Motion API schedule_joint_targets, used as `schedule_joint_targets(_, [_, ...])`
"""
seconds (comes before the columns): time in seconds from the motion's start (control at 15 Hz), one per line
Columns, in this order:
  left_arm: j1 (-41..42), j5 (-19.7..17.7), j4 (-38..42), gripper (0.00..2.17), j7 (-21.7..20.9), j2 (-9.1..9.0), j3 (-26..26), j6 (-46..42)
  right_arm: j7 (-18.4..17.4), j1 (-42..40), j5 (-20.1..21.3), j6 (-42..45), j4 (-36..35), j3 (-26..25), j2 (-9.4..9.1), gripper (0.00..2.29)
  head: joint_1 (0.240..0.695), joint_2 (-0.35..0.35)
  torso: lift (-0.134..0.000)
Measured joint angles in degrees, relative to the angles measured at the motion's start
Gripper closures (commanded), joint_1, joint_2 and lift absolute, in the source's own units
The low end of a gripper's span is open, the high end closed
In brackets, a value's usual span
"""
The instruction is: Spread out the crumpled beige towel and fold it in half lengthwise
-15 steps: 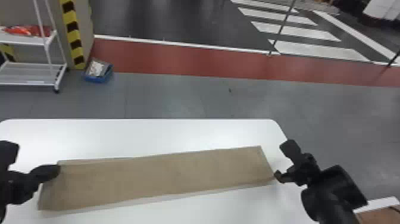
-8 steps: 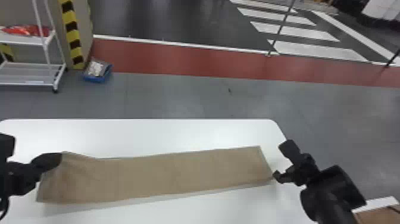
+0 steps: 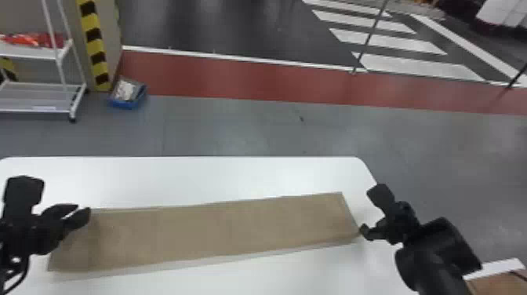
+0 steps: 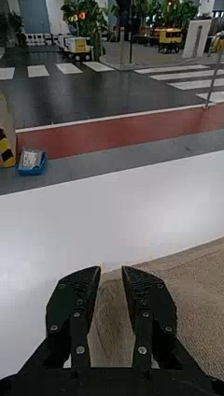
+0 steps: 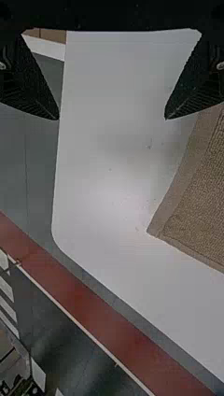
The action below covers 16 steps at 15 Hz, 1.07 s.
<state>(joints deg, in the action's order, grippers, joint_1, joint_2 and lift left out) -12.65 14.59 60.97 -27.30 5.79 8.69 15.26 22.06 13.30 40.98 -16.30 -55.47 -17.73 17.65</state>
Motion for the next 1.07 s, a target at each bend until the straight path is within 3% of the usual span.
schedule_joint_targets(0.33, [-0.07, 1.02, 0.16, 0.09, 1.31, 0.73, 0.73, 3.99, 0.49, 0.31, -1.12, -0.70, -0.71, -0.67, 0.08, 0.04, 0.695, -0.248, 0.000])
schedule_joint_targets(0.67, [2.76, 0.31, 5.10, 0.09, -2.34, 0.67, 3.20, 6.11, 8.18, 0.59, -8.84, -5.30, -4.22, -4.36, 0.23, 0.05, 0.695, -0.239, 0.000])
schedule_joint_targets(1.07, [4.83, -0.17, 8.35, 0.09, -4.08, 0.36, 6.39, 7.95, 10.31, 1.54, -12.10, -8.00, -5.96, -6.60, 0.55, 0.05, 0.695, -0.230, 0.000])
